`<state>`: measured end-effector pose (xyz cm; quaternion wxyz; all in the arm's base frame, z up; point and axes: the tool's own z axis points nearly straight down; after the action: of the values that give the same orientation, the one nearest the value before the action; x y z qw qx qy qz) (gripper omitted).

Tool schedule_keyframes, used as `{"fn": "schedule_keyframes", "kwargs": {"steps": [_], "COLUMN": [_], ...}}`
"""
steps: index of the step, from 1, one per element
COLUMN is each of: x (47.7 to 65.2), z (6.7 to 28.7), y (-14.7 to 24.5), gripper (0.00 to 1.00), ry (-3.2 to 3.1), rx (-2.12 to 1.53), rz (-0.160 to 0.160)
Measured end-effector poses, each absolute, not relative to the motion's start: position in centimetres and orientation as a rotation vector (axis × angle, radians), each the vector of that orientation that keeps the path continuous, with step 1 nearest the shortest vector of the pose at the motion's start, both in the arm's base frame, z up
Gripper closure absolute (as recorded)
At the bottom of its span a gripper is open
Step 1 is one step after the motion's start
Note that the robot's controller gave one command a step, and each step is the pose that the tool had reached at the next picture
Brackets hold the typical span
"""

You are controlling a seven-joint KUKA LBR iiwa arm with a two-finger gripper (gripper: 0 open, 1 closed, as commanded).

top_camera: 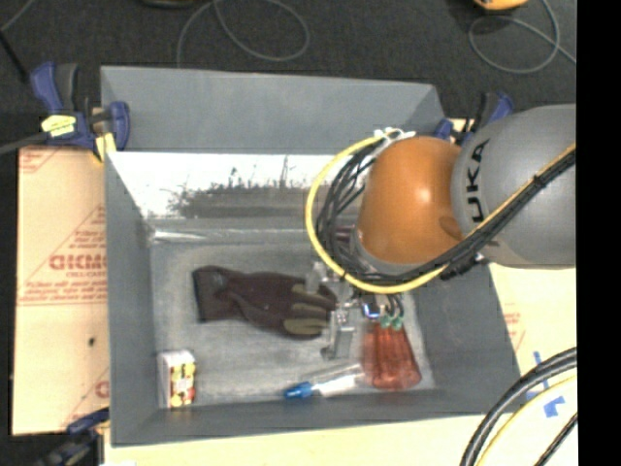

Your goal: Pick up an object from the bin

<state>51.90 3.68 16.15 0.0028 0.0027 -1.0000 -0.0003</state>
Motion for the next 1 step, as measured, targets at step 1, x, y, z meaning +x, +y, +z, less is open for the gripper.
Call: {"fn": "schedule_keyframes", "kwargs": {"steps": [1], "x": [52.07], "z": [16.58], "y": [3.67], "gripper": [0.00], "ry": [-3.144], "rx": [0.007], "rz": [-0.002]}}
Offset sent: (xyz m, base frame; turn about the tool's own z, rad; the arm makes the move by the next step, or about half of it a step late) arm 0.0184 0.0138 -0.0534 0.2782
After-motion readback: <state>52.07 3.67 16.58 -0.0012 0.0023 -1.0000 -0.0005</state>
